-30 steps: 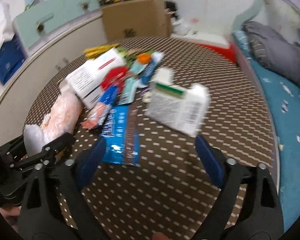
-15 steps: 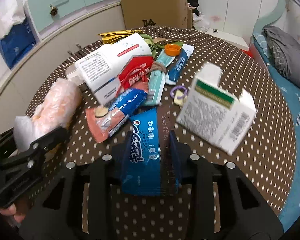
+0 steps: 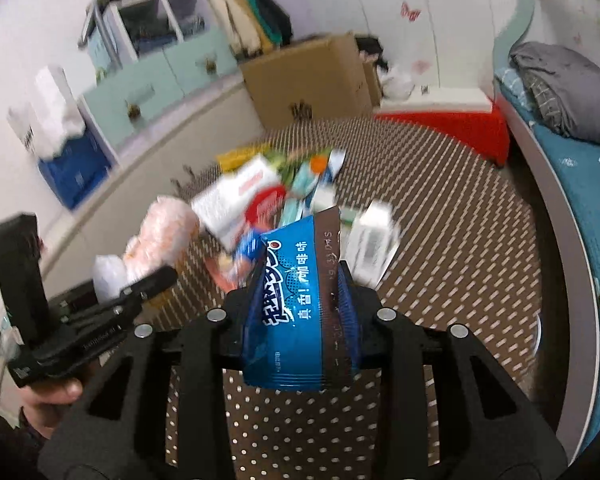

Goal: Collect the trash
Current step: 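Carry both items to the clear bin and open both tools to drop them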

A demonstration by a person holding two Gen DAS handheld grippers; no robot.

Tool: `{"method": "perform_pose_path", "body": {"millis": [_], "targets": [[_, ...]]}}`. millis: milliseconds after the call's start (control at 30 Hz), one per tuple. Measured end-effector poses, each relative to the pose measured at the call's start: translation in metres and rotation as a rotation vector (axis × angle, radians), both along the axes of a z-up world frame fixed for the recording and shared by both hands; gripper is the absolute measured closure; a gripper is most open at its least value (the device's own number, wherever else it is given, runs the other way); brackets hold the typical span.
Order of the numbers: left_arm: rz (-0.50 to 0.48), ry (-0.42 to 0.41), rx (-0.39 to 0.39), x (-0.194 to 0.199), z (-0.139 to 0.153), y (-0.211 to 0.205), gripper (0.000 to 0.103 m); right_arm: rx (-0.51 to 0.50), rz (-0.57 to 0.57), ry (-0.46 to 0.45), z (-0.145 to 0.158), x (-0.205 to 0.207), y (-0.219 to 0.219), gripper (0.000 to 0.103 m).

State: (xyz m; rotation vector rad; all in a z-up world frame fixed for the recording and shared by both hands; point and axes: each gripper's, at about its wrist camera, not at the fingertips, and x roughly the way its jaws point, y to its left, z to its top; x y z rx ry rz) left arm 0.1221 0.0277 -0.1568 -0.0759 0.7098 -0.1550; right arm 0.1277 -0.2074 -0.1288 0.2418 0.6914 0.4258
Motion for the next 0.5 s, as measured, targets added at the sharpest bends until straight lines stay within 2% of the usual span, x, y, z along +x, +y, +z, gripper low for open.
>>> {"method": "perform_pose_path", "body": {"millis": [200,333,500], "targets": [[-0.115,-0.060,0.011,0.018,0.029,-0.050,0.068,0.065,-0.133,-0.041,0.017,0.011,-0.071,0.068],[-0.210,-0.068,0.009,0.036,0.037,-0.099,0.068,0.097,-0.247,0.004,0.003,0.025,-0.125,0.068],[-0.337,-0.024,-0.016,0.065,0.033,-0.168,0.068,0.160,-0.378,0.074,-0.025,0.039,-0.194,0.068]]}}
